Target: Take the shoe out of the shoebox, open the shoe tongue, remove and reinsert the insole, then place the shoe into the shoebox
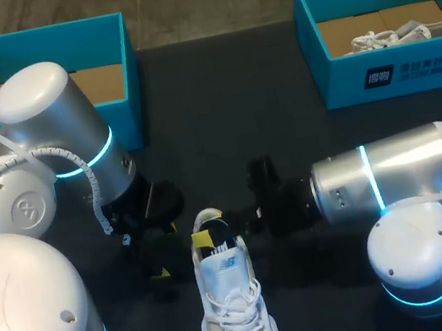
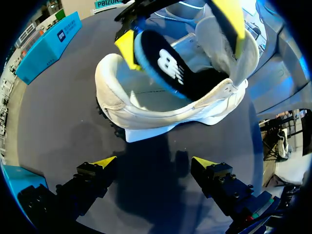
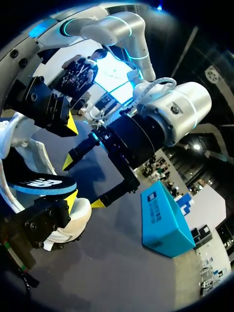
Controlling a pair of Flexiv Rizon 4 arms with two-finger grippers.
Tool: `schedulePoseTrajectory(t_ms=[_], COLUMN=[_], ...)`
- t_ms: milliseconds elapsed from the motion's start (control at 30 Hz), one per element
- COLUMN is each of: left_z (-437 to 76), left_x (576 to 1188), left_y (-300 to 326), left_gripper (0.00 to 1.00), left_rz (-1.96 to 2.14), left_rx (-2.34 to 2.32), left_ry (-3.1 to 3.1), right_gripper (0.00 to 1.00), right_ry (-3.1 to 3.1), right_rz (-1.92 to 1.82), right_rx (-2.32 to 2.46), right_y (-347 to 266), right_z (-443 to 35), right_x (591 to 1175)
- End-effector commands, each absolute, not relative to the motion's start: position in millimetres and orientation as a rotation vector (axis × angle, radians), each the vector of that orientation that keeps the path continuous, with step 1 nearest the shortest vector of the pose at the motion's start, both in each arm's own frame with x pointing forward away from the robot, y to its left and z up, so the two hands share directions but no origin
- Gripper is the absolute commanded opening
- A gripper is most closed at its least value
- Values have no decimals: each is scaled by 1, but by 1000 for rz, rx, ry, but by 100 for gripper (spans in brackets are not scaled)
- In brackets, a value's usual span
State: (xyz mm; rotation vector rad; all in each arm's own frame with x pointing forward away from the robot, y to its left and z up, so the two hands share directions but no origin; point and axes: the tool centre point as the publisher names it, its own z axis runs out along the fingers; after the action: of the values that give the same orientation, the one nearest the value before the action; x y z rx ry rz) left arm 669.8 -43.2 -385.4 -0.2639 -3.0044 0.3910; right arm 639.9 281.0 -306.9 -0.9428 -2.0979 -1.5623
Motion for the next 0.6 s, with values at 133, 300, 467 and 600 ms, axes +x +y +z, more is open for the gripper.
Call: schedulePoseTrajectory(t_ms=[133, 300, 467, 600], left_z=[-386, -386, -386, -386], left_x=[669, 669, 669, 669], left_y=[-42, -42, -42, -42], left_gripper=[100, 100, 100, 100], left_rz=[395, 395, 395, 395], left_rx=[-265, -265, -265, -265], left_ry=[-3005, -3005, -3005, -3005], right_gripper=[71, 71, 72, 72], right_ry=[-2133, -2145, -2148, -2164], right_rz=[-1557, -1546, -1559, -1569], right_rx=[-1011, -984, -952, -932], right_y=[263, 270, 273, 275], right_z=[-290, -290, -288, -280], right_x=[632, 637, 644, 650])
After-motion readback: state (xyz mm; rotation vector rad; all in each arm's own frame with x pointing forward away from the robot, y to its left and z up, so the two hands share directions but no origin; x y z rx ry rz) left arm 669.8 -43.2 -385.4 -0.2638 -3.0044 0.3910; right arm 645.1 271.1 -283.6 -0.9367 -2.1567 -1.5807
